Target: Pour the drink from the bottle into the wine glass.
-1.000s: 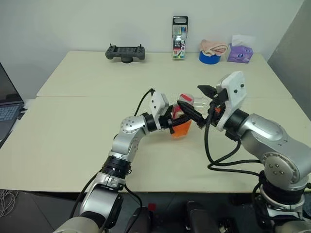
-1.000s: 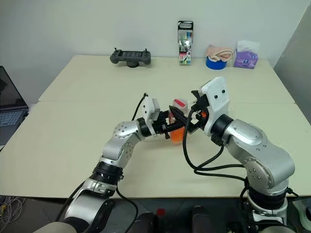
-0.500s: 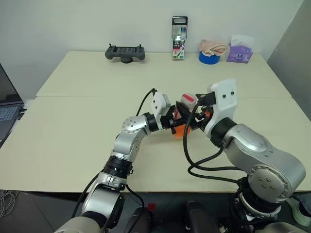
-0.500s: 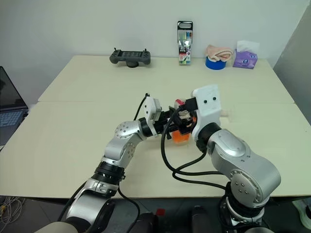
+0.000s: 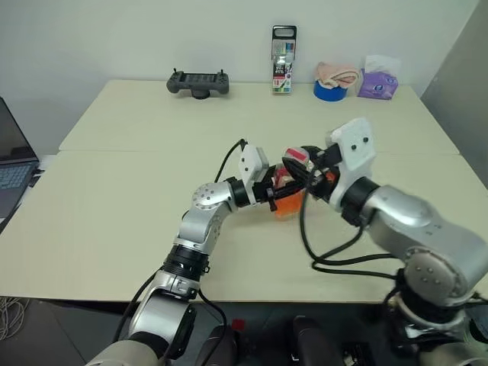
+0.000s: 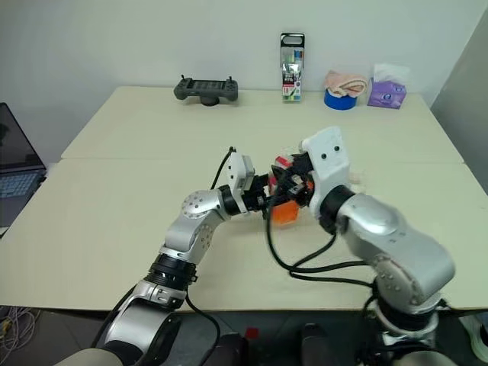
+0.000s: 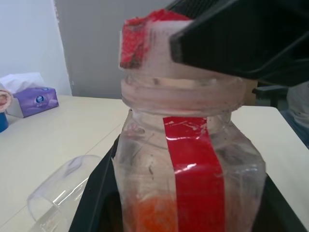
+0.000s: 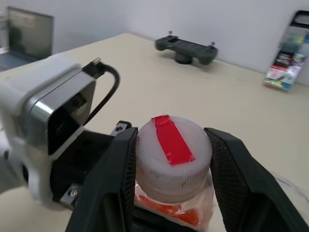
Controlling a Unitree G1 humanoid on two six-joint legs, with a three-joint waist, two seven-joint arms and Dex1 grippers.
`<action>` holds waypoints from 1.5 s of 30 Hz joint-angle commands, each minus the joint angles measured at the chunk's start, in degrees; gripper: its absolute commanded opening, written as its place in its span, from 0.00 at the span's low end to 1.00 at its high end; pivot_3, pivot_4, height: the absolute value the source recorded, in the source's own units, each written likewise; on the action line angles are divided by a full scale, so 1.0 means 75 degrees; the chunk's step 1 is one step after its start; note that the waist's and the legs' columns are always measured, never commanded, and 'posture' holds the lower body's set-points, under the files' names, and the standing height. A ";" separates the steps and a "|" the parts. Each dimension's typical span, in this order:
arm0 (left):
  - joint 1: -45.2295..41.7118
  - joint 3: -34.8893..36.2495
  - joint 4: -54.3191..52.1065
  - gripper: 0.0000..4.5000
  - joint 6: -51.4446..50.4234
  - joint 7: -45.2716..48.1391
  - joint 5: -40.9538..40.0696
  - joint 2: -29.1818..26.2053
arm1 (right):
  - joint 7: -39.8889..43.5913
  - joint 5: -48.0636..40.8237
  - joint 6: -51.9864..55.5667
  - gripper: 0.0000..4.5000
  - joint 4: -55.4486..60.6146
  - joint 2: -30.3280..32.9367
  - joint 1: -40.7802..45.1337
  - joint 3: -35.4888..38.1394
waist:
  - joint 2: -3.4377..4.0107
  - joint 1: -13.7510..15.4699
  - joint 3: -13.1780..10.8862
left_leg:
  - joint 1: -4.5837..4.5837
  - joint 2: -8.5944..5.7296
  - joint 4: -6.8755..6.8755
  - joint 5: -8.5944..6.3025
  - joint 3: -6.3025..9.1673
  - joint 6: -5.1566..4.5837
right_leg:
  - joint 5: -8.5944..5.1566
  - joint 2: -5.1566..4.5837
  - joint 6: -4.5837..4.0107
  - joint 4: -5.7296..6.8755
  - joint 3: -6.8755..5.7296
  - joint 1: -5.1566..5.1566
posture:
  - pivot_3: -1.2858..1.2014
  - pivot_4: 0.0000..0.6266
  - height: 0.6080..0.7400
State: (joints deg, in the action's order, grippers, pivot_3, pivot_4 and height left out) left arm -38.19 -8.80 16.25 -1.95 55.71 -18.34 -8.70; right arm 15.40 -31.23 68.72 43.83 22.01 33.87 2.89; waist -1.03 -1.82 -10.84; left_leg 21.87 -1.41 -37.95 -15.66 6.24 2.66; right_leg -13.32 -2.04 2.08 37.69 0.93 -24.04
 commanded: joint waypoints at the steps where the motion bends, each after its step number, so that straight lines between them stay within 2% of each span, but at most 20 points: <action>1: -0.0118 0.0087 -0.0392 0.38 0.0080 -0.0056 -0.0053 0.0019 | 0.2164 -0.0509 -0.1659 0.40 -0.1185 0.0809 0.0183 0.0640 | -0.0001 -0.0002 0.0000 | 0.0000 0.0001 0.0002 0.0000 -0.0002 0.0000 | 0.0002 0.0000 -0.0002 -0.0001 0.0000 0.0000 | 0.52 0.24 1.00; 5: -0.0091 0.0141 -0.0538 0.38 -0.0026 -0.0031 -0.0092 -0.0064 | 0.4599 -0.0664 -0.2885 0.40 -0.2274 0.2170 0.0509 0.0251 | 0.0001 -0.0003 -0.0002 | -0.0001 0.0006 0.0002 -0.0001 -0.0005 -0.0001 | 0.0007 0.0003 -0.0011 0.0002 -0.0001 -0.0002 | 0.52 0.24 1.00; 10: 0.0063 0.0183 -0.0807 0.38 -0.0184 -0.0073 -0.0115 -0.0215 | 0.6497 -0.0472 -0.3836 0.40 -0.2989 0.3289 0.0590 -0.0357 | 0.0000 0.0003 -0.0002 | -0.0003 0.0011 0.0004 -0.0001 -0.0004 -0.0002 | 0.0006 0.0008 -0.0010 0.0003 0.0000 -0.0002 | 0.52 0.24 1.00; 17: 0.0133 0.0179 -0.0949 0.37 -0.0312 -0.0173 -0.0169 -0.0227 | 0.7164 -0.0436 -0.4346 0.40 -0.3922 0.3529 0.1115 -0.0544 | -0.0001 0.0005 -0.0003 | -0.0004 0.0011 -0.0003 0.0000 -0.0006 0.0000 | 0.0004 0.0006 -0.0006 0.0006 0.0004 -0.0003 | 0.52 0.24 1.00; 25: -0.0029 0.0173 -0.0814 0.37 -0.0443 -0.0170 -0.0309 -0.0067 | 0.7886 -0.0803 -0.4299 0.40 -0.4347 0.3849 0.1709 -0.0271 | -0.0001 0.0025 -0.0003 | 0.0001 0.0007 -0.0001 0.0000 -0.0004 0.0000 | 0.0010 0.0000 -0.0016 0.0002 0.0002 -0.0004 | 0.52 0.24 1.00; 41: -0.0197 0.0229 -0.1053 0.37 -0.1164 0.0108 -0.0759 -0.0049 | 1.0185 -0.0554 -0.4915 0.40 -0.4188 0.4689 0.1558 -0.1453 | -0.0001 0.0026 -0.0003 | -0.0001 0.0005 -0.0003 0.0000 -0.0008 0.0001 | 0.0004 -0.0001 -0.0007 0.0002 0.0004 -0.0004 | 0.52 0.24 1.00; 45: -0.0196 0.0243 -0.1156 0.37 -0.1194 0.0197 -0.0744 -0.0088 | 1.0229 -0.0634 -0.4995 0.40 -0.4341 0.4690 0.1776 -0.1548 | 0.0000 0.0024 -0.0003 | -0.0001 0.0006 -0.0002 0.0000 -0.0008 0.0001 | 0.0006 -0.0002 -0.0009 0.0001 0.0005 -0.0004 | 0.52 0.24 1.00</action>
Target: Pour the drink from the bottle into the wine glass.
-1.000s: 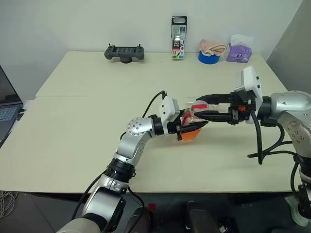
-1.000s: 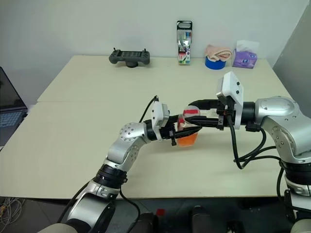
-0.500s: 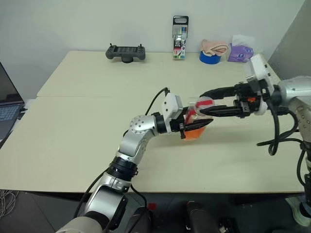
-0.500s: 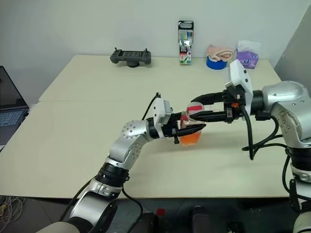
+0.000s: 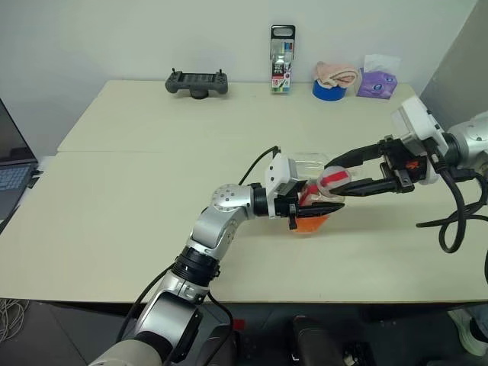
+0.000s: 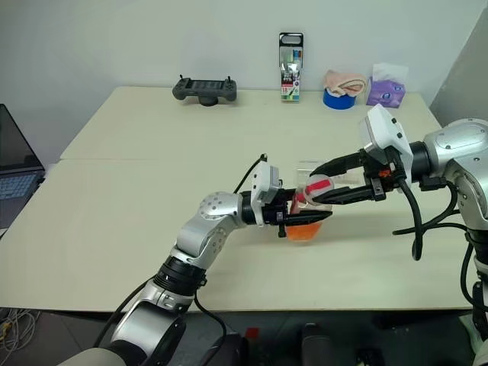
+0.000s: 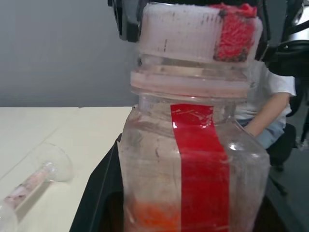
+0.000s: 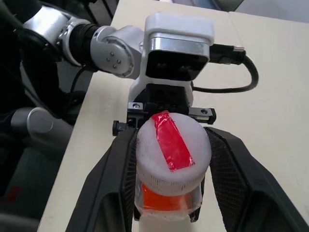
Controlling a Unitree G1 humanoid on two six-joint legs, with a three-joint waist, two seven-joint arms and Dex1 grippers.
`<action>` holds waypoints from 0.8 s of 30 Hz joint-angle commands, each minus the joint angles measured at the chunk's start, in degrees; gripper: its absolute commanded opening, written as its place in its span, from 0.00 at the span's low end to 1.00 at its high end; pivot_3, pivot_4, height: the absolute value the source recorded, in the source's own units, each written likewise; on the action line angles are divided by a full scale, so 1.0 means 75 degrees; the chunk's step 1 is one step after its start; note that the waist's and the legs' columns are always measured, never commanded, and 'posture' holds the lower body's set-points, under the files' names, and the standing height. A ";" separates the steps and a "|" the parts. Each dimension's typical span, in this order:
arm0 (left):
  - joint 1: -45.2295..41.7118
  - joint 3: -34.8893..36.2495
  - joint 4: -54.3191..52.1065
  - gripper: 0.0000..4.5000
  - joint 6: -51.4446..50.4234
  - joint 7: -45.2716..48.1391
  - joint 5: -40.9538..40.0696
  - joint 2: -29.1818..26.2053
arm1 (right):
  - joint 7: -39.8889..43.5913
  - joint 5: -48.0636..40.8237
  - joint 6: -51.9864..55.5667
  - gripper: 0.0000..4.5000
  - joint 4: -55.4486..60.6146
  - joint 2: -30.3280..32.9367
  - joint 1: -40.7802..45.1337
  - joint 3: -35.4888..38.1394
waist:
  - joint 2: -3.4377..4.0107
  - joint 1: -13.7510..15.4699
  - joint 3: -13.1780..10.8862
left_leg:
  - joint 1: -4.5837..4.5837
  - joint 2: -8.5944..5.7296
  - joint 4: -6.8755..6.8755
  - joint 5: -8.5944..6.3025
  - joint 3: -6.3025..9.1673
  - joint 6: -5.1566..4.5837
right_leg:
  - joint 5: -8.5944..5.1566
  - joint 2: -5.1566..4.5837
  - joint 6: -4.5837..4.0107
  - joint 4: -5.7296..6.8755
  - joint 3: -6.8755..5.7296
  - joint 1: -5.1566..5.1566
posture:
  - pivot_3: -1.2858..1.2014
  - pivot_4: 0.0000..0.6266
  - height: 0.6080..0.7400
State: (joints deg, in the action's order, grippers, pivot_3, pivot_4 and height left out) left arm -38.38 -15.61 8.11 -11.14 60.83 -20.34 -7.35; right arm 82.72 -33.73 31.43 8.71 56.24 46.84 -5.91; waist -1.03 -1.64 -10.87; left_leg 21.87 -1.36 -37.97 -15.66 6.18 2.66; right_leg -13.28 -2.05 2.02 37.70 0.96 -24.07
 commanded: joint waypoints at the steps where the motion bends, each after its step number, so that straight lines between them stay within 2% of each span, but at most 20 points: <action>1: -0.0159 0.1127 -0.0084 0.37 0.0072 -0.0457 -0.0439 -0.0289 | 0.1178 -0.0362 0.0069 0.40 0.0183 0.0014 0.0219 -0.0290 | 0.0002 -0.0011 -0.0001 | -0.0001 0.0001 0.0000 0.0000 0.0000 0.0000 | 0.0000 0.0000 0.0000 0.0000 0.0000 0.0000 | 0.52 0.24 1.00; 5: -0.0107 0.1039 -0.0046 0.37 0.0252 -0.0517 -0.0363 -0.0329 | 0.1008 -0.0728 0.0500 0.40 -0.0143 -0.0297 0.0639 -0.0008 | 0.0002 -0.0003 -0.0001 | -0.0005 0.0004 -0.0001 0.0001 -0.0001 0.0002 | 0.0000 0.0001 0.0001 0.0003 0.0000 0.0000 | 0.52 0.24 1.00; 11: -0.0040 0.1025 0.0043 0.37 0.0577 -0.0765 -0.0333 -0.0311 | 0.0362 -0.1792 0.1921 0.40 -0.0066 -0.0697 0.0836 0.0686 | 0.0002 0.0016 -0.0001 | 0.0002 -0.0002 -0.0002 0.0001 0.0000 0.0002 | 0.0005 -0.0006 -0.0009 0.0000 0.0002 0.0000 | 0.52 0.24 1.00; 20: 0.0048 0.1228 -0.0038 0.37 0.0490 -0.1010 -0.0441 -0.0147 | -0.0805 -0.1286 0.1483 0.38 0.0578 -0.0687 0.0186 0.1331 | 0.0003 0.0024 -0.0001 | -0.0001 0.0000 -0.0006 0.0001 0.0004 0.0001 | 0.0002 -0.0001 -0.0002 0.0010 -0.0004 0.0001 | 0.52 0.24 1.00; 24: 0.0019 0.1281 -0.0043 0.37 0.0497 -0.1023 -0.0408 -0.0123 | -0.1789 -0.1340 0.1666 0.38 0.0898 -0.0583 -0.0307 0.1969 | 0.0002 0.0067 -0.0001 | 0.0011 -0.0011 -0.0011 0.0001 0.0003 0.0002 | 0.0008 -0.0016 -0.0001 -0.0001 -0.0002 0.0001 | 0.52 0.24 1.00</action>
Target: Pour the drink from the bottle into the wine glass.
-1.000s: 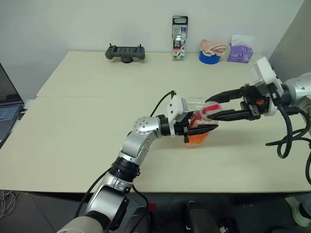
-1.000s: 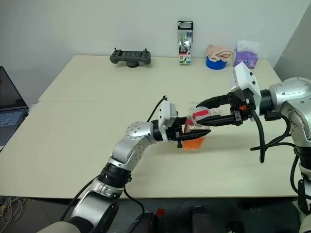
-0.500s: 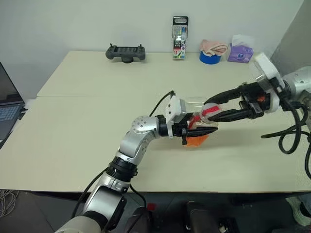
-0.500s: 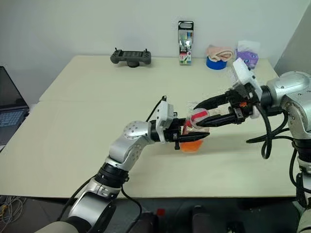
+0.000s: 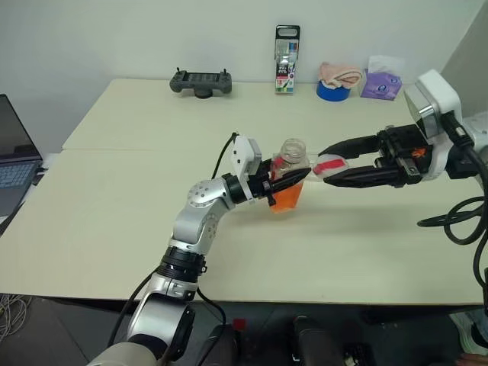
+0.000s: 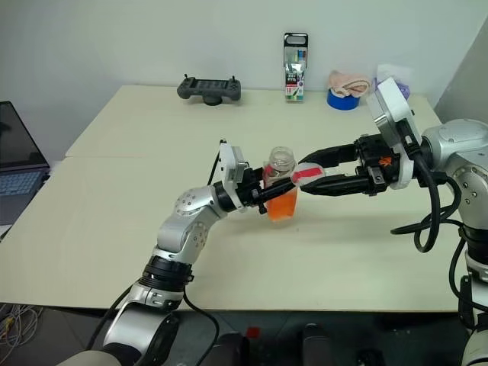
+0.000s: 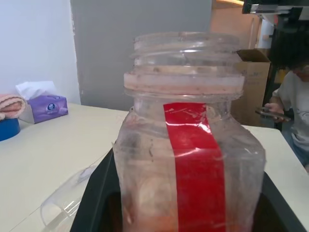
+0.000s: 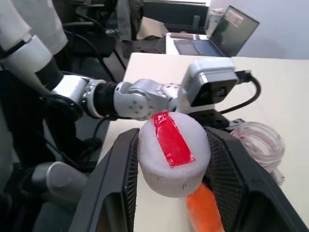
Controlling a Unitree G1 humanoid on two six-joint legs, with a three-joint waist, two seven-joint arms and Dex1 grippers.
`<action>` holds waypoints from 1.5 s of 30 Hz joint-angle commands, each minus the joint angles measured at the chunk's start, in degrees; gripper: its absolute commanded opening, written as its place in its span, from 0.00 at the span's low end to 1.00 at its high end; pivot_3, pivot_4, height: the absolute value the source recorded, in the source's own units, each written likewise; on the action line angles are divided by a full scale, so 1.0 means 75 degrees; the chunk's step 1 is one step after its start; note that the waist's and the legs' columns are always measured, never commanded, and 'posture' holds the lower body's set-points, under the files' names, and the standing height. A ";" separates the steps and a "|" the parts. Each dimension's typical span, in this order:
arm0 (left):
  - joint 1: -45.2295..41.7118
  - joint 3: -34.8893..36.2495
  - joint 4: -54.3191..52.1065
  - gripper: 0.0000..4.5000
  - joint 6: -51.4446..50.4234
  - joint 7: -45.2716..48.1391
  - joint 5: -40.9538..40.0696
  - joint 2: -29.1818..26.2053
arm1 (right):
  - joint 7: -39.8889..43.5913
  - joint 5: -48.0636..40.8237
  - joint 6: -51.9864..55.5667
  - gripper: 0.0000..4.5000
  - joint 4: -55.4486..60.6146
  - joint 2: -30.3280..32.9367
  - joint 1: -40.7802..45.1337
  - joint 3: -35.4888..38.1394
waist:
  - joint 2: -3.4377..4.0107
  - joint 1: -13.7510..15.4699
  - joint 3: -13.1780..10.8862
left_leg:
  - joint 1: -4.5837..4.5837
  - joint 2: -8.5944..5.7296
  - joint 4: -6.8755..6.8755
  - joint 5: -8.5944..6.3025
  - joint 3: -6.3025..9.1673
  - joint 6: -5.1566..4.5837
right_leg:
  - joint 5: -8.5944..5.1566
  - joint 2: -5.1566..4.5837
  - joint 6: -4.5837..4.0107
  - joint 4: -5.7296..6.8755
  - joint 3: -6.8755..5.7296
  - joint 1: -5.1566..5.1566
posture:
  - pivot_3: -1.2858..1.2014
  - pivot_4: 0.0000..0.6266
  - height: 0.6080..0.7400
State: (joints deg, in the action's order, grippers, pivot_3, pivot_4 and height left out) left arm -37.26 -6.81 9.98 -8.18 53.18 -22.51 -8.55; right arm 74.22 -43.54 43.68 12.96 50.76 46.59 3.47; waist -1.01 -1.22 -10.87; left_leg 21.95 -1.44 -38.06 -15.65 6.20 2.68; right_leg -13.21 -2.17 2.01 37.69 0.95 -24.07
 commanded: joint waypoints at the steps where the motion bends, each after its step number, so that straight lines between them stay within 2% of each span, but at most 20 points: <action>1: -0.0147 0.0135 -0.0296 0.37 0.0107 -0.0020 -0.0116 0.0029 | -0.1210 0.0296 -0.0036 0.38 0.0377 0.0140 -0.0640 0.0922 | -0.0001 0.0029 0.0000 | 0.0001 0.0000 0.0001 0.0000 0.0002 0.0000 | 0.0001 0.0000 0.0000 -0.0002 -0.0002 0.0001 | 0.52 0.24 1.00; 5: -0.0205 0.0224 -0.0357 0.37 0.0028 -0.0051 -0.0145 -0.0045 | -0.4604 0.1134 0.0515 0.38 0.0557 -0.0961 -0.2280 0.2428 | -0.0009 0.0107 0.0006 | -0.0002 0.0005 0.0005 -0.0001 0.0000 0.0000 | 0.0001 0.0002 0.0000 0.0003 0.0000 0.0000 | 0.52 0.24 1.00; 9: -0.0259 0.0256 -0.0279 0.37 0.0004 -0.0021 -0.0140 -0.0093 | -0.6501 0.1756 0.0728 0.38 0.1257 -0.2005 -0.3871 0.3004 | -0.0003 0.0146 0.0007 | -0.0006 0.0003 0.0006 0.0001 -0.0007 0.0003 | 0.0001 0.0002 -0.0001 0.0024 0.0012 -0.0009 | 0.52 0.24 1.00; 13: -0.0399 0.0226 -0.0064 0.37 0.0062 -0.0004 -0.0068 -0.0036 | -0.7691 0.2637 0.0343 0.38 0.1389 -0.2850 -0.5188 0.2778 | -0.0002 0.0134 0.0008 | -0.0009 0.0004 0.0008 0.0001 -0.0009 0.0003 | 0.0000 0.0010 0.0001 0.0026 0.0013 -0.0007 | 0.52 0.24 1.00; 16: -0.0540 0.0205 0.0149 0.37 0.0157 -0.0005 0.0009 0.0024 | -0.8171 0.2825 0.0192 0.38 0.1226 -0.3407 -0.5443 0.2685 | 0.0001 0.0096 0.0008 | -0.0020 0.0006 0.0002 0.0002 -0.0022 0.0002 | -0.0005 0.0016 0.0009 0.0025 0.0027 -0.0001 | 0.52 0.24 1.00; 17: -0.0598 0.0206 0.0240 0.37 0.0199 0.0009 0.0035 0.0031 | -0.8310 0.2856 0.0250 0.46 0.1129 -0.3487 -0.5352 0.2721 | 0.0003 0.0080 0.0009 | -0.0020 0.0005 0.0002 0.0002 -0.0026 0.0002 | -0.0010 0.0016 0.0017 0.0026 0.0032 -0.0002 | 0.52 0.24 1.00; 24: -0.0746 0.0358 0.0800 0.36 0.0475 -0.0074 0.0179 -0.0035 | -0.8389 0.3046 0.0506 0.99 0.0875 -0.3245 -0.5235 0.2525 | 0.0005 -0.0008 0.0010 | -0.0028 0.0007 0.0002 0.0015 -0.0019 -0.0018 | 0.0000 0.0026 0.0030 0.0027 0.0026 0.0004 | 0.52 0.24 1.00; 31: -0.0608 0.0541 0.1310 0.36 0.0837 -0.0212 0.0391 -0.0172 | -0.8111 0.3273 0.0599 1.00 0.1042 -0.2817 -0.5362 0.1974 | 0.0005 -0.0041 0.0010 | -0.0024 0.0008 0.0008 0.0014 -0.0020 -0.0018 | 0.0000 0.0026 0.0029 0.0022 0.0028 0.0002 | 0.52 0.24 1.00; 35: -0.0712 0.0871 0.1523 0.36 0.0985 -0.0550 0.0435 -0.0369 | -0.7667 0.3148 0.0454 1.00 0.1922 -0.2433 -0.4892 0.1655 | 0.0006 -0.0077 0.0010 | -0.0025 0.0008 0.0005 0.0015 -0.0020 -0.0018 | 0.0000 0.0026 0.0030 0.0024 0.0028 0.0002 | 0.52 0.24 1.00; 36: -0.0750 0.0961 0.1568 0.36 0.1003 -0.0654 0.0459 -0.0440 | -0.7433 0.3041 0.0503 1.00 0.2227 -0.2282 -0.4757 0.1479 | 0.0007 -0.0103 0.0009 | -0.0027 0.0009 0.0004 0.0015 -0.0022 -0.0018 | 0.0000 0.0026 0.0030 0.0028 0.0031 0.0001 | 0.52 0.24 1.00; 40: -0.0992 0.1517 0.1989 0.36 0.0783 -0.1430 0.0514 -0.0847 | -0.5802 0.1334 0.0837 1.00 0.3521 -0.2111 -0.4349 0.0745 | 0.0005 -0.0113 0.0009 | -0.0030 0.0031 0.0007 0.0014 -0.0003 -0.0019 | 0.0000 0.0052 0.0031 0.0029 0.0014 0.0002 | 0.52 0.24 1.00; 42: -0.1119 0.1748 0.2484 0.36 0.1029 -0.1902 0.0730 -0.1114 | -0.5461 0.0940 0.0870 1.00 0.3692 -0.2256 -0.4026 0.0186 | 0.0005 -0.0102 0.0008 | -0.0027 0.0042 0.0010 0.0014 0.0018 -0.0019 | 0.0000 0.0065 0.0031 0.0028 -0.0005 0.0002 | 0.52 0.24 1.00; 45: -0.1323 0.2161 0.3020 0.36 0.1232 -0.2551 0.0853 -0.1437 | -0.5905 0.1312 0.0442 1.00 0.3225 -0.3092 -0.3231 -0.0656 | 0.0002 -0.0111 0.0007 | -0.0027 0.0043 0.0009 0.0014 0.0014 -0.0019 | 0.0001 0.0066 0.0028 0.0029 -0.0001 0.0001 | 0.52 0.24 1.00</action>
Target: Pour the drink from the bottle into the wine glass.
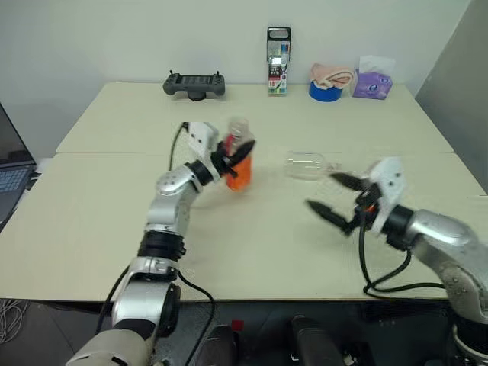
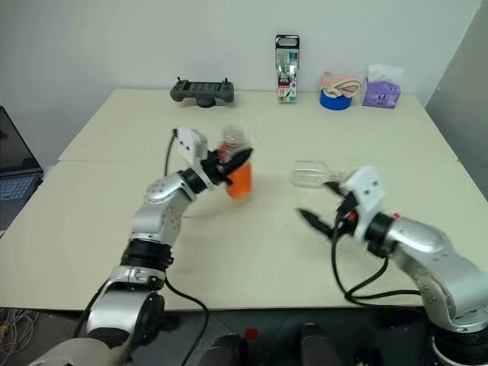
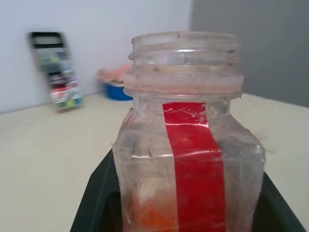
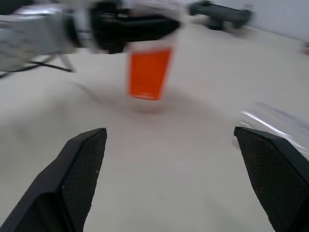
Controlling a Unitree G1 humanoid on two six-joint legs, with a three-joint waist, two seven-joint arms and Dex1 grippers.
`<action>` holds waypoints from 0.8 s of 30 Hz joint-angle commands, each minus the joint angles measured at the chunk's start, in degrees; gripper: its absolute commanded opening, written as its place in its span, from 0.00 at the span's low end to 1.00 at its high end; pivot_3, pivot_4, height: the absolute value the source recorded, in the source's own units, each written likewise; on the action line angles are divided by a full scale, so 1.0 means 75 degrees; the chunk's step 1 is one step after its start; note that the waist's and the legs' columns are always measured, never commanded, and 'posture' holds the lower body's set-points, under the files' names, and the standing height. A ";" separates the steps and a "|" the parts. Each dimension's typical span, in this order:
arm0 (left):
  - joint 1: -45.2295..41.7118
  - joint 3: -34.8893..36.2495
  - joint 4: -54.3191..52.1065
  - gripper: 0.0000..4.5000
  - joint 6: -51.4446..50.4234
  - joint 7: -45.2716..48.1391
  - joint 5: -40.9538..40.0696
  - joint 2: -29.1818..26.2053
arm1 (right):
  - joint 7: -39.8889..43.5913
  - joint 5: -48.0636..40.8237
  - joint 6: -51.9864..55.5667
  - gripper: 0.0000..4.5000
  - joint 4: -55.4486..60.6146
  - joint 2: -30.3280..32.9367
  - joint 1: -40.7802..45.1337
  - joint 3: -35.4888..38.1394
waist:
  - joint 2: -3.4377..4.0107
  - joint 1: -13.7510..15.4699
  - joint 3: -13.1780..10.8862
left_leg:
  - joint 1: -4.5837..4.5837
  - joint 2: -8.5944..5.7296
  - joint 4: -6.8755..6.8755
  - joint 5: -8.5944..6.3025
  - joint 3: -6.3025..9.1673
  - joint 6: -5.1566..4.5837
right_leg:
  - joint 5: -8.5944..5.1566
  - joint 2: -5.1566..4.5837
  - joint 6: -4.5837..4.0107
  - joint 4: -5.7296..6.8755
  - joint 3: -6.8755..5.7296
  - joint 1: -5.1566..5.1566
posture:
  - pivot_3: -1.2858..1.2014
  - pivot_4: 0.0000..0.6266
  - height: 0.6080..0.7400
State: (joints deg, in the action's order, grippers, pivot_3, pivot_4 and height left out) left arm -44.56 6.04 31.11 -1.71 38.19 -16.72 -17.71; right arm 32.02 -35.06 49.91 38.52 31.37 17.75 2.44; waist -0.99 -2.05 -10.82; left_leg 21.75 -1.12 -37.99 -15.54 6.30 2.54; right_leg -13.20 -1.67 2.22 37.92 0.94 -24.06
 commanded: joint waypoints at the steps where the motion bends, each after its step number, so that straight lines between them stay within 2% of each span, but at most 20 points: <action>1: -0.0405 0.0564 0.0314 0.36 0.0395 -0.0728 0.0089 -0.0282 | -0.0442 0.0401 -0.0543 1.00 -0.0368 -0.0756 0.0836 -0.0749 | -0.0002 0.0008 -0.0001 | 0.0000 -0.0004 -0.0004 0.0000 -0.0002 0.0000 | 0.0002 -0.0004 -0.0003 0.0000 0.0003 0.0000 | 0.52 0.24 1.00; 6: -0.0472 0.0917 0.0688 0.36 0.0413 -0.1125 0.0000 -0.0365 | -0.1305 0.1710 -0.1423 1.00 -0.1841 -0.2211 0.2120 -0.1921 | -0.0005 0.0051 0.0000 | 0.0009 -0.0018 -0.0007 0.0004 0.0000 0.0009 | 0.0008 -0.0023 -0.0011 -0.0003 0.0001 -0.0007 | 0.52 0.24 1.00; 8: -0.0447 0.0928 0.0793 0.36 0.0476 -0.1157 0.0069 -0.0321 | -0.1473 0.2087 -0.1654 1.00 -0.2305 -0.2485 0.2357 -0.2100 | -0.0006 0.0081 0.0001 | 0.0010 -0.0025 0.0000 0.0010 0.0005 0.0021 | 0.0026 -0.0036 -0.0041 -0.0002 -0.0007 -0.0009 | 0.52 0.24 1.00; 13: -0.0439 0.0952 0.0957 0.36 0.0403 -0.1503 0.0146 -0.0203 | -0.1454 0.2497 -0.1956 1.00 -0.2707 -0.2712 0.2519 -0.2255 | -0.0010 0.0087 0.0003 | 0.0026 -0.0045 0.0004 0.0011 -0.0001 0.0029 | 0.0030 -0.0060 -0.0037 -0.0022 -0.0003 -0.0015 | 0.52 0.24 1.00; 20: -0.0163 0.0879 0.1136 0.36 0.0708 -0.1895 0.0498 -0.0234 | -0.1253 0.2507 -0.1820 1.00 -0.2513 -0.2617 0.2339 -0.2181 | -0.0010 0.0042 0.0003 | 0.0020 -0.0036 0.0010 0.0010 0.0002 0.0028 | 0.0030 -0.0055 -0.0037 -0.0008 -0.0008 -0.0020 | 0.52 0.24 1.00; 24: 0.0039 0.0907 0.1041 0.66 0.0928 -0.2066 0.0577 -0.0180 | -0.1147 0.2557 -0.1793 1.00 -0.2506 -0.2429 0.2246 -0.2147 | -0.0010 0.0024 0.0003 | 0.0011 -0.0036 0.0007 0.0010 -0.0002 0.0028 | 0.0030 -0.0052 -0.0036 0.0000 -0.0004 -0.0016 | 0.52 0.24 1.00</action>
State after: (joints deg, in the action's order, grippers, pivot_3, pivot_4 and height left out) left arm -44.67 12.65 40.70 3.75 23.72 -12.95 -18.72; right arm 22.89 -16.34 36.89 17.62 13.10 34.31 -14.61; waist -1.06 -1.87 -10.80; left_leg 21.81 -1.38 -37.94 -15.46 6.27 2.75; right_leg -12.98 -2.06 1.95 37.92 0.92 -24.18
